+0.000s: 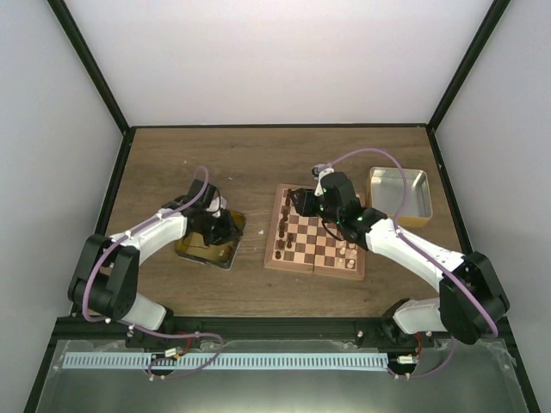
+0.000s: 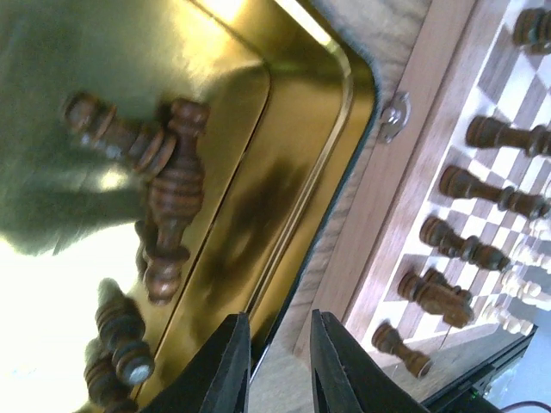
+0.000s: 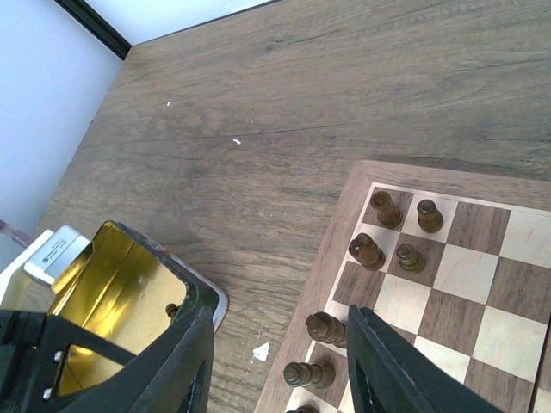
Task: Set up the chess pieces on the board
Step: Adjust the storage box at the center of the board.
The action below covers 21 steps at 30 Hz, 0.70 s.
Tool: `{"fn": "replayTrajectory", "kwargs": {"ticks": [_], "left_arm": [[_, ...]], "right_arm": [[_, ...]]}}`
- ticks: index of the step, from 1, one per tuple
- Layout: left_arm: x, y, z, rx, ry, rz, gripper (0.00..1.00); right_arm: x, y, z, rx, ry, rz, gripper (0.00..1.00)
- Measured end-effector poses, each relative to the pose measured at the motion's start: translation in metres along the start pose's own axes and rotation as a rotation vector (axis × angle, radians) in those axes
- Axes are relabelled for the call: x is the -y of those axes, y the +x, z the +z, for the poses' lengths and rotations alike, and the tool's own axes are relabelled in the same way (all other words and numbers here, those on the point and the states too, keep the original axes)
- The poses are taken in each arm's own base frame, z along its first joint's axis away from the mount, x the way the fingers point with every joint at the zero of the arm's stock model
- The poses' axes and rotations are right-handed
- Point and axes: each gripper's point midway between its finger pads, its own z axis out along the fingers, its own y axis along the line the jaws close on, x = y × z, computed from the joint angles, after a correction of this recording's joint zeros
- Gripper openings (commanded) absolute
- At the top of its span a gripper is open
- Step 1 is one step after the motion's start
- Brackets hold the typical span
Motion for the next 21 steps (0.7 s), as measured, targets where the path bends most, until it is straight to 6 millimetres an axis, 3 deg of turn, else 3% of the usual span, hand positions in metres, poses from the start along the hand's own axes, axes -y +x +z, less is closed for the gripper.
{"fn": "replayTrajectory", "kwargs": {"ticks": [5,9,16,21], "left_arm": [[0.013,-0.020,0.006,0.037,0.016,0.004,0.07],[0.017,-0.034,0.012,0.070,-0.002,0.013,0.04],[0.022,-0.061,0.016,0.160,-0.026,-0.002,0.05],[0.025,-0.076,0.016,0.213,-0.042,-0.021,0.18]], "right_arm": [[0.000,0.000,0.000,0.001,0.001,0.000,0.44],[0.002,0.000,-0.001,-0.001,0.011,0.000,0.44],[0.003,0.001,-0.002,-0.002,0.016,0.000,0.44],[0.003,0.001,-0.003,-0.003,0.018,0.000,0.44]]}}
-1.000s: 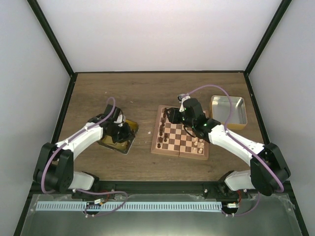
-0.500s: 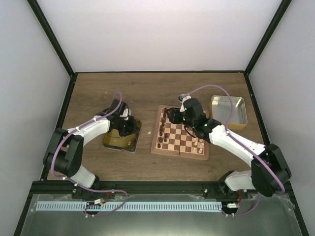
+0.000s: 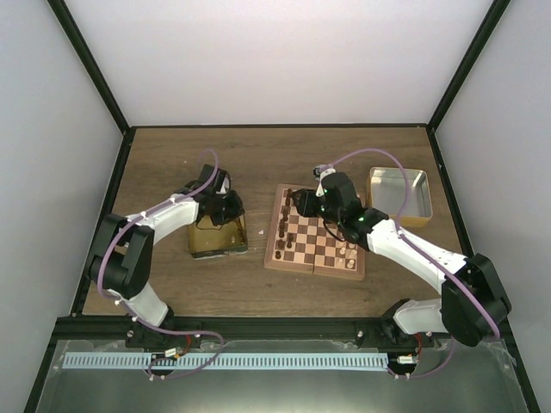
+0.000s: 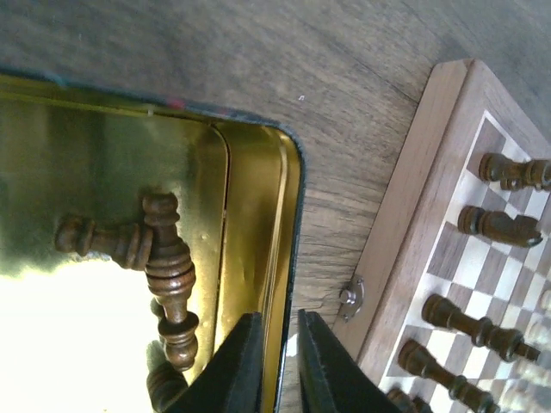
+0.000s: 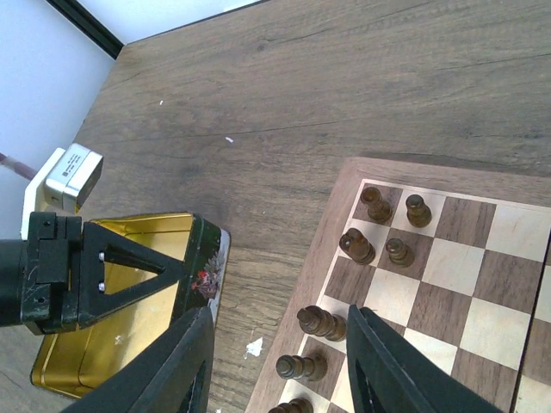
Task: Set up the chess pieces on the board
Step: Adjust the storage box at the center of the board, then pick up the chess piece from the storage box.
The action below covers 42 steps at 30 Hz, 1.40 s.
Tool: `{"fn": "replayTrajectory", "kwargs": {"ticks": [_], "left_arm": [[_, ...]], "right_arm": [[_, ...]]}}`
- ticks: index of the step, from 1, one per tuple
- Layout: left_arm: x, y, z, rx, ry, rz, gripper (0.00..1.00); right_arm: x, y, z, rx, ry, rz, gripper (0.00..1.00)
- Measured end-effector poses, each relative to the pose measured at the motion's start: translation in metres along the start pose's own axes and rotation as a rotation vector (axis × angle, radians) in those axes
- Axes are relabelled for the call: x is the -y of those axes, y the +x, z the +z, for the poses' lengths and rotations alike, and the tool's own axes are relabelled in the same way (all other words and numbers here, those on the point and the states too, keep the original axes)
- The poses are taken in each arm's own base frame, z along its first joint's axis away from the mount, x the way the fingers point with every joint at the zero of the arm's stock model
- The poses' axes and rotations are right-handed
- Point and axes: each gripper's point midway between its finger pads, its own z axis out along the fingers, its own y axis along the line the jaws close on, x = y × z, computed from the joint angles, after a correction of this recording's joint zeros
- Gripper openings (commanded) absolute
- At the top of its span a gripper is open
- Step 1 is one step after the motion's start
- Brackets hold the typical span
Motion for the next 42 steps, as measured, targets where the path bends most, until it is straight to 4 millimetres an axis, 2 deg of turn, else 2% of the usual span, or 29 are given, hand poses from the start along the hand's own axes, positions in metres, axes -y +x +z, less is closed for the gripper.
{"fn": "replayTrajectory", "kwargs": {"ticks": [3,5,12,15,19,22,28,36,42], "left_arm": [[0.002,-0.005,-0.003,0.018,-0.009,0.017,0.29],[0.002,-0.006,-0.008,0.024,-0.016,0.035,0.33],[-0.008,-0.003,-0.042,0.067,-0.093,0.125,0.32],[-0.016,0.001,-0.049,0.071,-0.129,0.164,0.30],[-0.030,0.012,-0.041,0.011,-0.176,0.208,0.33],[-0.039,0.024,-0.027,-0.064,-0.197,0.237,0.34],[-0.040,0.044,-0.009,-0.164,-0.183,0.272,0.34],[-0.046,0.053,0.004,-0.210,-0.202,0.282,0.25],[-0.047,0.051,0.009,-0.210,-0.222,0.284,0.25]], "right_arm": [[-0.001,-0.002,-0.003,0.006,-0.001,0.000,0.44],[-0.002,-0.004,-0.005,0.012,-0.005,0.000,0.44],[-0.003,-0.005,-0.007,0.017,-0.008,0.000,0.44],[-0.003,-0.005,-0.007,0.018,-0.009,0.002,0.44],[-0.002,-0.004,-0.008,0.018,-0.007,0.003,0.44],[-0.001,-0.002,-0.010,0.018,-0.004,0.003,0.44],[-0.001,-0.003,-0.011,0.022,-0.005,0.003,0.44],[0.000,-0.004,-0.011,0.025,0.000,0.003,0.44],[0.000,-0.004,-0.011,0.025,0.000,0.003,0.44]]}}
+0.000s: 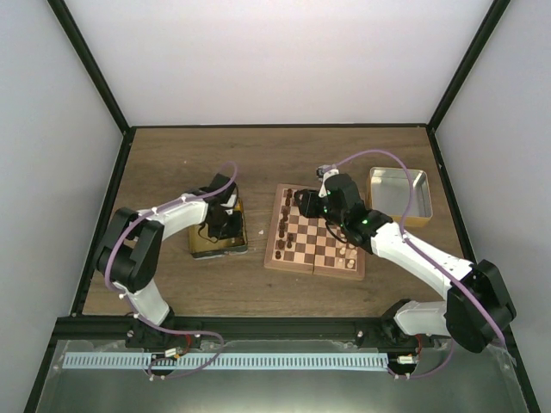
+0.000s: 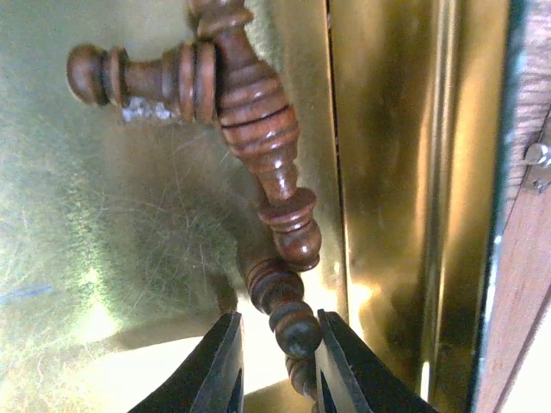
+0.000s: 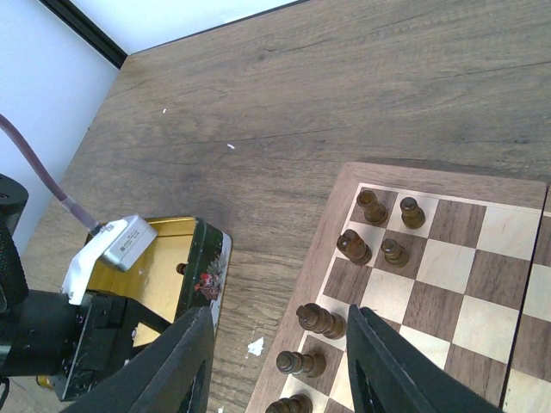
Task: Set up the chess pieces on the board
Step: Pick up the chess piece from the storage box.
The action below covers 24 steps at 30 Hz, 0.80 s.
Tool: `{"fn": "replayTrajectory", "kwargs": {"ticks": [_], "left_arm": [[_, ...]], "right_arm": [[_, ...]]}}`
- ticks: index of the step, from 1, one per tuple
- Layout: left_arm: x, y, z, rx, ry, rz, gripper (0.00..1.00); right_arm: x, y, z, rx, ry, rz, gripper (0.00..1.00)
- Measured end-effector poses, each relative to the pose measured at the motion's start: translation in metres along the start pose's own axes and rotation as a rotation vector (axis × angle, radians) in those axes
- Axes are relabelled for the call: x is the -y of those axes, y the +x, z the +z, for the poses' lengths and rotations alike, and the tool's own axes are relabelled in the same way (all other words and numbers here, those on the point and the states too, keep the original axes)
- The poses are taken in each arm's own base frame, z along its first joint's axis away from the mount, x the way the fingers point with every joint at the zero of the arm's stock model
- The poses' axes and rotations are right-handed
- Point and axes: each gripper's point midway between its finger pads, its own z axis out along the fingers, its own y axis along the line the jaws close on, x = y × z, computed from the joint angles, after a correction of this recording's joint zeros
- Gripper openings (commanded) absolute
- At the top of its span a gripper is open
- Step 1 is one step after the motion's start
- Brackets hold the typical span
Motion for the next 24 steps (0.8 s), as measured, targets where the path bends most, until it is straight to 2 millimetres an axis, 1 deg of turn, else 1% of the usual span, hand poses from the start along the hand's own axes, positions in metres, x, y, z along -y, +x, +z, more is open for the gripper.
{"fn": "replayTrajectory", "kwargs": {"ticks": [6,8,11,13,17,19,21,24], "left_arm": [[0.002,-0.008,-0.003,0.027,-0.010,0.003,0.25],[0.002,-0.010,-0.003,0.032,-0.013,0.003,0.22],[0.001,-0.011,-0.001,0.033,-0.020,0.001,0.12],[-0.001,-0.011,0.000,0.035,-0.030,0.002,0.07],[-0.002,-0.013,-0.001,0.045,-0.045,0.004,0.06],[-0.005,-0.012,-0.004,0.051,-0.061,0.005,0.06],[-0.007,-0.013,-0.012,0.068,-0.078,0.006,0.06],[-0.007,-0.016,-0.032,0.113,-0.088,0.014,0.07]], "right_arm": [[0.001,0.001,0.000,-0.002,0.001,0.000,0.44],[0.001,0.001,0.000,-0.002,0.001,0.000,0.44],[0.001,0.001,0.000,-0.003,0.002,0.000,0.44],[0.001,0.001,0.000,-0.003,0.002,0.000,0.44],[0.001,0.002,0.000,-0.005,0.003,0.000,0.44],[0.002,0.004,0.001,-0.008,0.004,0.001,0.44],[0.003,0.004,0.000,-0.009,0.006,0.001,0.44],[0.002,0.003,-0.002,0.000,0.004,0.004,0.44]]}}
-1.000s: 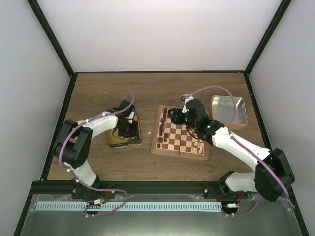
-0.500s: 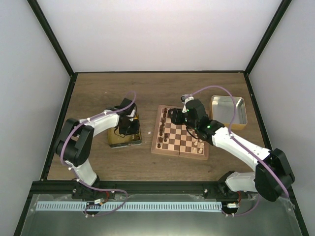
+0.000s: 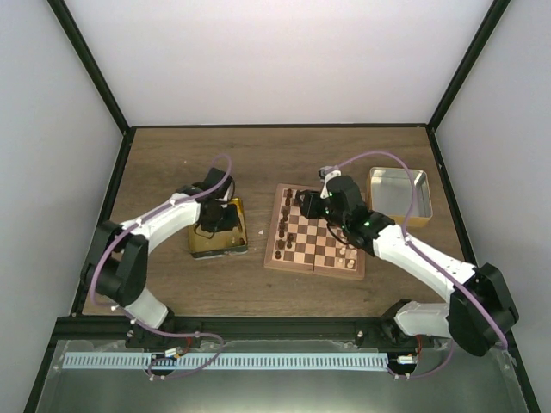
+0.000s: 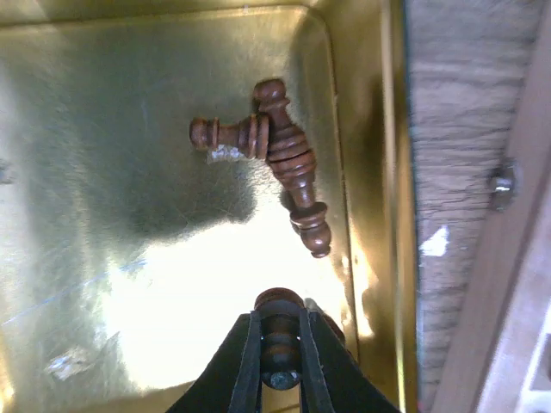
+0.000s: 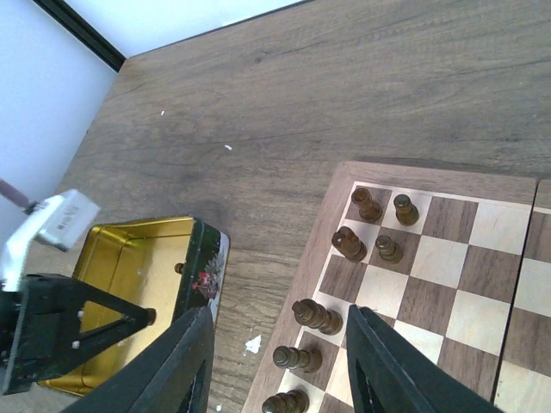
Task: Set up the chess pieces on the board
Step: Pick up the chess piece from the storage box, then place the chess piece on the chessboard.
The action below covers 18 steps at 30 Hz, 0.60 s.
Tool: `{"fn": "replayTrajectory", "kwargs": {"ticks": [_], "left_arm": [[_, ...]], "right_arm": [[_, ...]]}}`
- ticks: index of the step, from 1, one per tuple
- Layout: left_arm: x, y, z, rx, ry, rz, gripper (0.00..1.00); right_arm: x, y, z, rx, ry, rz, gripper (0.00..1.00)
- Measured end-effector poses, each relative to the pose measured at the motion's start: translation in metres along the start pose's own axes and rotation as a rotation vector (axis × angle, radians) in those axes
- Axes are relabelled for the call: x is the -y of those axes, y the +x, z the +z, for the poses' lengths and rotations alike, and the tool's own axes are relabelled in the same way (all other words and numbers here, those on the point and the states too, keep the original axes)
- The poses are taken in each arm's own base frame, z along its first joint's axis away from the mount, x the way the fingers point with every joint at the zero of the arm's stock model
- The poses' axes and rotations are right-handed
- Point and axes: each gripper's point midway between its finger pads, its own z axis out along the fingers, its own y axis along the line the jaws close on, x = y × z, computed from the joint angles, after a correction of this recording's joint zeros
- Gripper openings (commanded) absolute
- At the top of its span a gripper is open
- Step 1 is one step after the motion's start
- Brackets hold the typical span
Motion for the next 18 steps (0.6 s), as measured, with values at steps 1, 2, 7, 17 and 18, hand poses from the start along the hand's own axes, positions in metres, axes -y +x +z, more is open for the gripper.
{"fn": "replayTrajectory", "kwargs": {"ticks": [1,2,7,17,18], "left_arm": [[0.001,-0.002,-0.008,0.018,0.003,0.004,0.07],[0.002,-0.005,-0.014,0.032,0.005,0.008,0.07],[0.022,-0.020,-0.046,0.110,0.044,0.054,0.08],[0.124,-0.037,-0.088,0.215,0.128,0.232,0.08],[0.137,-0.038,-0.087,0.219,0.126,0.253,0.08]], "right_arm": [[0.000,-0.001,-0.002,0.007,0.001,0.001,0.44],[0.000,-0.003,-0.004,0.016,0.001,0.004,0.44],[0.005,-0.010,-0.015,0.064,0.023,0.024,0.44],[0.047,-0.030,-0.064,0.258,0.223,0.153,0.44],[0.053,-0.029,-0.071,0.274,0.247,0.167,0.44]]}}
